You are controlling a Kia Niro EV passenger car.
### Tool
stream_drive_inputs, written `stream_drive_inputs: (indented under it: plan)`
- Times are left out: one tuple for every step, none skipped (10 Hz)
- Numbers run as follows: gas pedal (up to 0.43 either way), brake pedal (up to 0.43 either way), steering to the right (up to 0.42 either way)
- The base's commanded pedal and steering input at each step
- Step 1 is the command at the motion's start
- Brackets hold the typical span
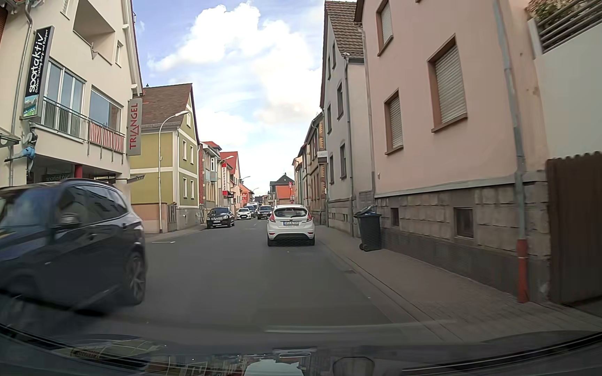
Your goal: Follow the waypoints while adhering to traffic rules and regulations
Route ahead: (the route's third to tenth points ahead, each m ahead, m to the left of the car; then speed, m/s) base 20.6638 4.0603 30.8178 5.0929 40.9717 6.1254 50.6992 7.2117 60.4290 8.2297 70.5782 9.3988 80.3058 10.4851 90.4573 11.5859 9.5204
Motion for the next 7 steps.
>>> stream_drive_inputs:
  plan:
    - [0.177,0.0,-0.085]
    - [0.177,0.0,-0.067]
    - [0.177,0.0,-0.046]
    - [0.177,0.0,-0.033]
    - [0.177,0.0,-0.021]
    - [0.177,0.0,-0.014]
    - [0.177,0.0,-0.011]
